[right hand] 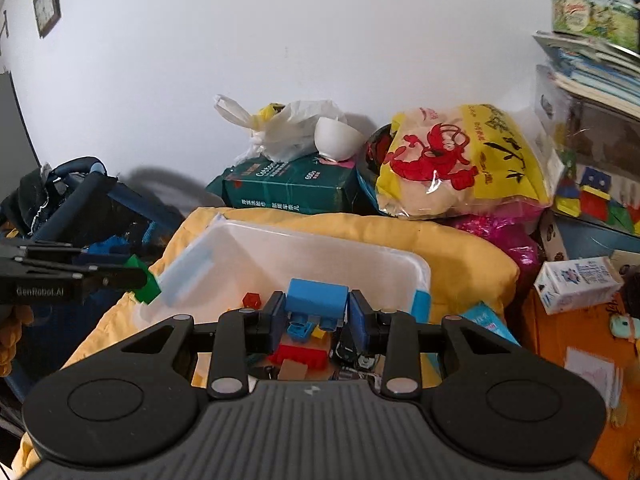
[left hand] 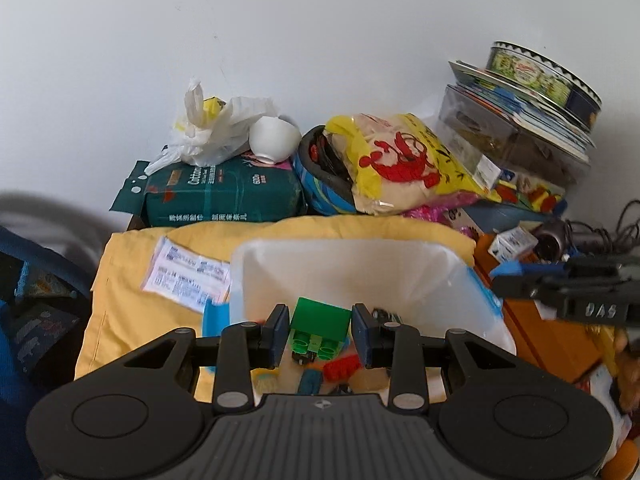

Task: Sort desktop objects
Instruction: 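Drop the green and blue bricks into the white bin from both grippers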

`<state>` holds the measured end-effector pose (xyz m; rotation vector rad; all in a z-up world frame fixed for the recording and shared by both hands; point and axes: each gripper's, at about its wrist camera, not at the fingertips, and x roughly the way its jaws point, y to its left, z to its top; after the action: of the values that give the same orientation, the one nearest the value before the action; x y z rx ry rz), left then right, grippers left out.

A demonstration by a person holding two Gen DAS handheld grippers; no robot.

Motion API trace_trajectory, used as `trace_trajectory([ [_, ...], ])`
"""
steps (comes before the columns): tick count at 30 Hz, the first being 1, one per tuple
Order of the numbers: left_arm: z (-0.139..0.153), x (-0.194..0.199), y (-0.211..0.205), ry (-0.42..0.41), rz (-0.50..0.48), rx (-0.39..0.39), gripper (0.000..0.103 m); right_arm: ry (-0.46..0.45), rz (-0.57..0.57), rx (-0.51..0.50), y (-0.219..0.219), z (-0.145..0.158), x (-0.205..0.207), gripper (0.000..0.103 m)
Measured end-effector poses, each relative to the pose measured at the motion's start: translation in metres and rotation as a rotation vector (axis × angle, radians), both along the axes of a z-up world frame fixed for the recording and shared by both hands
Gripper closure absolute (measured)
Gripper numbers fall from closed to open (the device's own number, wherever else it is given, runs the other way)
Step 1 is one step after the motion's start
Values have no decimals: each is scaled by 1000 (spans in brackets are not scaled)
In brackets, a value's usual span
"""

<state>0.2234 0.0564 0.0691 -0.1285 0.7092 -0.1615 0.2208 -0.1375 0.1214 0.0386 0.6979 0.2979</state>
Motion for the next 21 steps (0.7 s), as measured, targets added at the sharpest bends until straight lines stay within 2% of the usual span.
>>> trace_trajectory([
  [2, 4, 12, -4, 10, 12, 12, 65, 31, -3, 9, 4, -2, 12, 66],
  [3, 5, 17, -5, 12, 18, 18, 61, 47, 0, 14, 4, -3, 14, 66],
  [4, 6, 23, -7, 17, 18, 23, 56, 59, 1, 15, 5, -4, 19, 64],
  [5, 7, 29, -6, 26, 25, 31, 43, 68, -5, 4, 8, -6, 26, 64],
  [6, 8, 33, -7, 32, 45, 47, 35, 71, -15, -16, 11, -7, 31, 53],
  [7, 8, 36, -7, 31, 65, 67, 35, 73, -26, -34, 13, -7, 36, 36],
  [8, 7, 36, -7, 28, 75, 82, 35, 67, -37, -49, 15, -8, 39, 33],
  [12, -4, 12, -10, -14, 12, 80, 35, 40, -22, -44, 9, -8, 29, 32],
  [15, -31, -26, -24, -36, -55, 103, 35, 10, -9, -52, -1, -13, 3, 32],
  [17, -52, -50, -35, -19, -90, 105, 35, -13, -9, -34, -12, -19, -22, 32],
  [21, -105, -81, -71, 78, -162, 86, 35, -3, -49, -2, -34, -44, -72, 32],
])
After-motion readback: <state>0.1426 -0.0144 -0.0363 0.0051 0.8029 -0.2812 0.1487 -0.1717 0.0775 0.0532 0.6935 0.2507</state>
